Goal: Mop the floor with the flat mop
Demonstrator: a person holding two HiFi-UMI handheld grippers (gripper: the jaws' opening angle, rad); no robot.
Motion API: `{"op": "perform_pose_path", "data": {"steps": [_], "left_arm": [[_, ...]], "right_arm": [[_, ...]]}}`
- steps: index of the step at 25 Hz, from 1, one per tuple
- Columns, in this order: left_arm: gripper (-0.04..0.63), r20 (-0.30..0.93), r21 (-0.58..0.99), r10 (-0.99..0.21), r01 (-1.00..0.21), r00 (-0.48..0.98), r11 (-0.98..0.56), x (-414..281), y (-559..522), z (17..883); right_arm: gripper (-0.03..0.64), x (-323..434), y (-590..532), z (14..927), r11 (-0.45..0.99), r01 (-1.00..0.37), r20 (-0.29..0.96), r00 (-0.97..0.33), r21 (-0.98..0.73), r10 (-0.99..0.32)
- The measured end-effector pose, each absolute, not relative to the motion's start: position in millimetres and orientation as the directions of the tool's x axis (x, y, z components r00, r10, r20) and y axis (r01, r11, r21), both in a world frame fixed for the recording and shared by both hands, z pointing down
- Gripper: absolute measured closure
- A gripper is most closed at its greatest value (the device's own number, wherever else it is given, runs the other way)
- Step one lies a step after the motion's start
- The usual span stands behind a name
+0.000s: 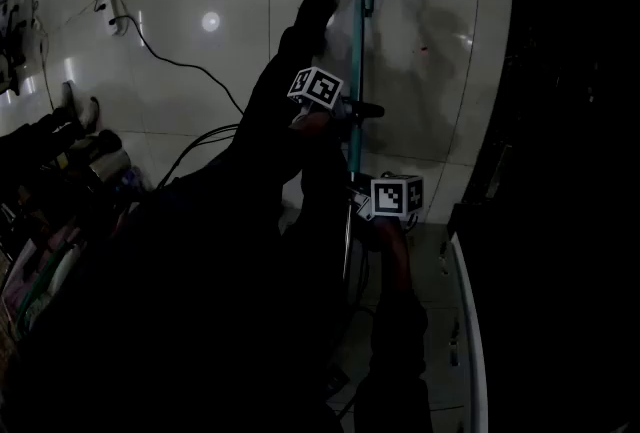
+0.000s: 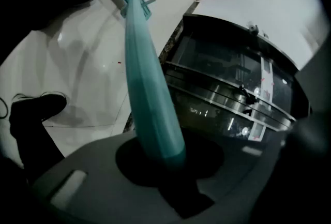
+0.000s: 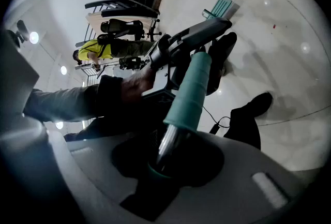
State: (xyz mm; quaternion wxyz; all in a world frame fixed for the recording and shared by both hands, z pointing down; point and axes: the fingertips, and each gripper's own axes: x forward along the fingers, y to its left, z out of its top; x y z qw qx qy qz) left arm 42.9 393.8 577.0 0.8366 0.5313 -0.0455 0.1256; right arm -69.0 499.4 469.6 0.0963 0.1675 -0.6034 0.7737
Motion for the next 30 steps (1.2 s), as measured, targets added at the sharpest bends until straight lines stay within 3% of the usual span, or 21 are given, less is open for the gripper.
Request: {"op": "perform_pose_path", "data": {"steps": [11,21,30], "left_arm": [[0.497,0.209,0.854,0.185,-0.271,0.960,0.443,27,280,606],[0.499,0.221,0.857,0.165,-0.272,0.961,0.437,8,85,634],[0.502,0.198,0.882,0.152,-0.243,0.968,0.404,20,-75,658]], "right_arm": [[0.497,-89,376,489,-0.332,-0.304,0.347,-0.934,-0.893,-0.078],[0.497,-109,186,520,-0.366,-0.291,0.354,-0.928,-0.884,-0.117],[0.499,-101,25,551,-0.266,-0.307,0.354,-0.924,-0.914,-0.148]]}}
